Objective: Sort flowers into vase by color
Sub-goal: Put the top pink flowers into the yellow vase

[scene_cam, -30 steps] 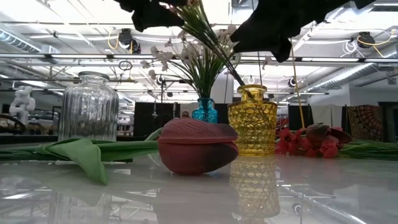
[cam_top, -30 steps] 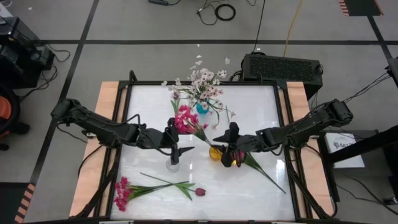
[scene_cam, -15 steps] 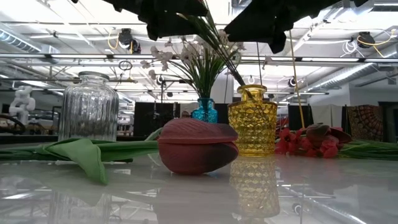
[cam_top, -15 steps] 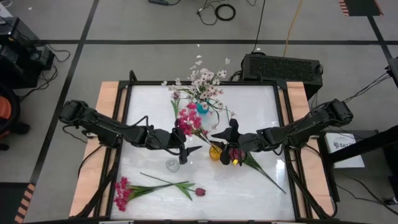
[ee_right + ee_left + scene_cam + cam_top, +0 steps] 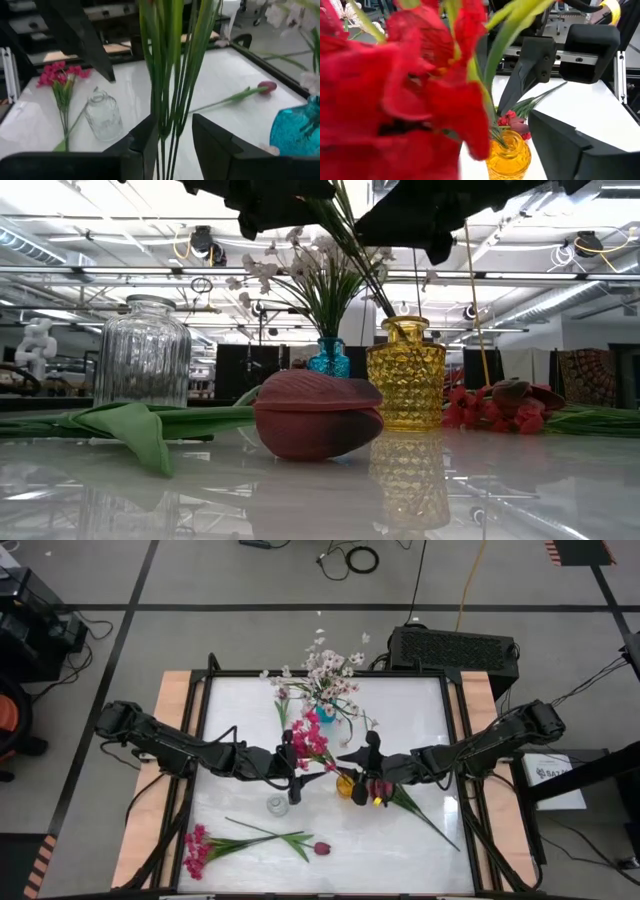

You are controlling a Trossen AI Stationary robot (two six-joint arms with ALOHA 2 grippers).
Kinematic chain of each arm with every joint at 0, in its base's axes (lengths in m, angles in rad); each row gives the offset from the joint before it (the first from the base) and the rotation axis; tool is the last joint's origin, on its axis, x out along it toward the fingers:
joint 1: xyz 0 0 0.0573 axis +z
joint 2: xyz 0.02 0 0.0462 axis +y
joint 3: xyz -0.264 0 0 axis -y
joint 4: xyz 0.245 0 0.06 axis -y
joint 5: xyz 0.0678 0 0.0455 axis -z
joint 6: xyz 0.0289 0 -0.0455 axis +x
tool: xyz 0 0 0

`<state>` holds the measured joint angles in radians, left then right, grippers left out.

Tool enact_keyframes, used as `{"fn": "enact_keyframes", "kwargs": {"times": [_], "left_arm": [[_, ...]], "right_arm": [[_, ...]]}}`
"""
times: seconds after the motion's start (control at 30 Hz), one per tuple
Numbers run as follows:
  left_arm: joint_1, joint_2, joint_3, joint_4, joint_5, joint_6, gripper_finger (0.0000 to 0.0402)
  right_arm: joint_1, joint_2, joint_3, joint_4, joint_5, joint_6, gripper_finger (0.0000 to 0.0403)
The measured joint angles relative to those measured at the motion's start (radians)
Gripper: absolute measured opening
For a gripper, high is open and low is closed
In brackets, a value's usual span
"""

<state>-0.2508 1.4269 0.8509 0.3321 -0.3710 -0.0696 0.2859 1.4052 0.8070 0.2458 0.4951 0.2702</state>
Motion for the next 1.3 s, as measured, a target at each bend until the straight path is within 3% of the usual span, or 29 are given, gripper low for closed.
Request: {"fn": "enact_keyframes", "kwargs": {"times": [0.13,0.47,1.3], "left_arm": [[0.002,0.0,0.0,0.009,0.0,0.0,0.0191],[0.002,-0.001,0.001,0.152,0.0,0.084,0.0136],[0.002,0.04,0.002,0.173,0.041,0.08,0.0134]], "right_arm": [[-0.001,0.0,0.0,0.019,0.001,-0.007,0.0101],[-0.003,-0.013,0.0,0.013,0.001,-0.013,0.0005],[0.017,-0.042,0.0,-0.11,-0.025,0.097,0.0008]]}}
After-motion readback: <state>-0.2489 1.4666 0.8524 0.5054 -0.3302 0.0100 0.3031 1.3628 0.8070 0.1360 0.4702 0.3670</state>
